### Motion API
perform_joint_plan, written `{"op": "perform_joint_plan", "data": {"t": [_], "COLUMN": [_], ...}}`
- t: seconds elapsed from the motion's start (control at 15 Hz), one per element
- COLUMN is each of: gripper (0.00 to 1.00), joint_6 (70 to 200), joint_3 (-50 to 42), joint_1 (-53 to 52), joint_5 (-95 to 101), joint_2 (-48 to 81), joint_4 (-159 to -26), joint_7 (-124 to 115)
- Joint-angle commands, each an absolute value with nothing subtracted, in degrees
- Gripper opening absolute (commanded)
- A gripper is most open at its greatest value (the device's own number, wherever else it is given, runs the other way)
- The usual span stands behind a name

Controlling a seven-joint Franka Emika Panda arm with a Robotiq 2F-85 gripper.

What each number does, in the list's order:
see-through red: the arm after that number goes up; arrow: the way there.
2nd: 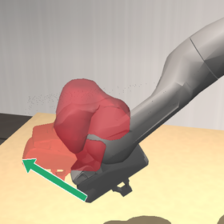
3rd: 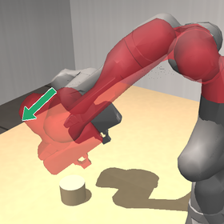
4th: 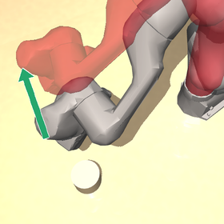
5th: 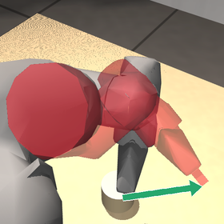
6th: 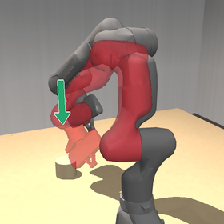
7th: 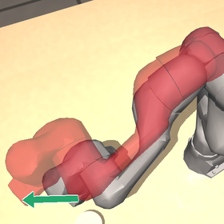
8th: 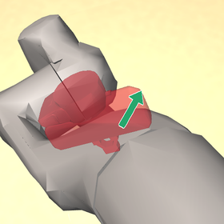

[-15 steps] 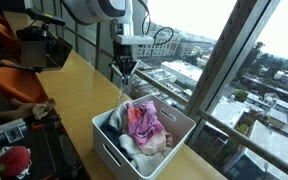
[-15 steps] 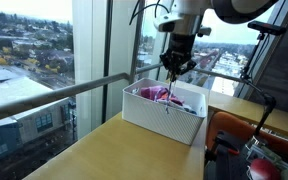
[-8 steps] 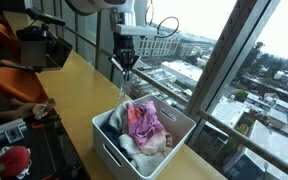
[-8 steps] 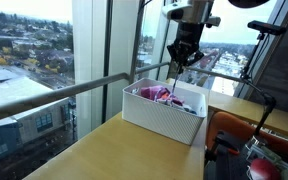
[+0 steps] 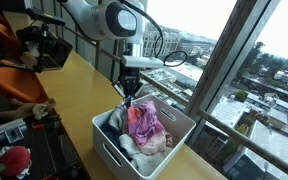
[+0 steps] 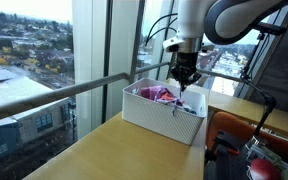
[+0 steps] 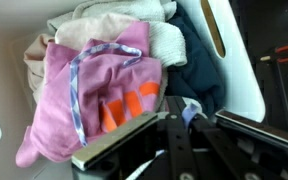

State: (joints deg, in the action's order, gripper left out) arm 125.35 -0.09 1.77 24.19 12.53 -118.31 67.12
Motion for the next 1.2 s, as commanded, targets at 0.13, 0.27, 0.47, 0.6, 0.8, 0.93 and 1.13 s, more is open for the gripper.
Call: {"op": "perform_joint_plan", "data": {"t": [0.13, 0.27, 0.47, 0.6, 0.8, 0.93, 1.13], "gripper": [0.0, 0.0, 0.0, 0.0, 0.0, 0.0, 0.0], "joint_6": [125.0, 124.5, 123.6, 123.4, 123.6, 123.8, 124.2], "joint_3": [-0.5, -0.5, -0.8, -1.0, -1.3, -1.5, -1.8], "joint_1": [2.8, 3.0, 3.4, 3.4, 3.4, 3.5, 3.5], "joint_5": [23.7, 23.6, 23.7, 24.0, 24.6, 24.5, 24.7], "joint_2": [15.0, 14.6, 13.6, 13.5, 13.6, 13.7, 14.3], "joint_4": [-115.5, -114.7, -112.6, -111.2, -110.2, -109.8, -109.8], "joint_7": [66.7, 66.9, 67.4, 67.3, 66.8, 66.8, 66.6]}}
